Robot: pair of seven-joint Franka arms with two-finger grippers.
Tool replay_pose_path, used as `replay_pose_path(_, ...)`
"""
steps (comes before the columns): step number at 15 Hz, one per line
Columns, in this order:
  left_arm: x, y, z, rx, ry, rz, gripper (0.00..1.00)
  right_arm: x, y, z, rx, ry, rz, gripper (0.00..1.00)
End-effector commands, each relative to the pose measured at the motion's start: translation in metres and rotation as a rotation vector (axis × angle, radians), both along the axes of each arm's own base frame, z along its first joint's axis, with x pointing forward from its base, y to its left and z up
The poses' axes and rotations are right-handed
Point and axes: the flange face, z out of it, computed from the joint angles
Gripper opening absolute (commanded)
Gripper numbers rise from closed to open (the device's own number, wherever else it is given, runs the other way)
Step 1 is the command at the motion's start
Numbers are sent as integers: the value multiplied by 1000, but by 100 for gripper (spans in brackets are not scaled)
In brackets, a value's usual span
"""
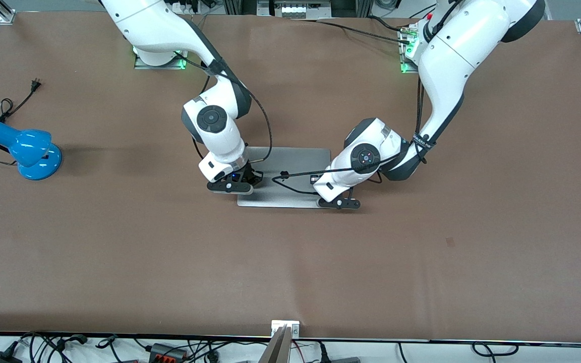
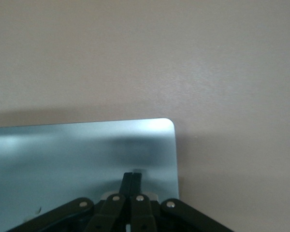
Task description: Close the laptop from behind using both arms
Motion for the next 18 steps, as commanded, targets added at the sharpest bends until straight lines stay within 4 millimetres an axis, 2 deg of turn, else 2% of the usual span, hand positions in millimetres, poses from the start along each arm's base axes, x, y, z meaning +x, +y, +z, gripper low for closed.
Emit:
replay_pose_path(1,12,21,21,39,-3,-1,0,8,0,31,-67,65,13,0)
replay_pose_path(3,13,31,42,73,10,-8,0,10,-8,56,-123,125,63,0)
replay_pose_path(5,16,55,64,98,3,-25,0,19,-32,85,-152,180,115,0)
replay_pose_path(8,23,109,105,104,11,-113,0,22,-64,140,-188,276,204,0)
replay_pose_path(11,26,164,157,86,77,-143,2,24,-112,194,-198,349,310,4)
replay_pose_path(14,25,238,209,30,121,-203,5,12,-173,247,-131,440,339,19)
replay_pose_path(15,23,258,225,16,129,-189,6,9,-198,268,-117,447,317,43)
replay_pose_path(16,22,274,247,11,135,-180,6,6,-218,282,-105,450,310,52)
replay_pose_path(18,21,298,281,18,170,-164,12,-1,-255,307,-87,456,318,100)
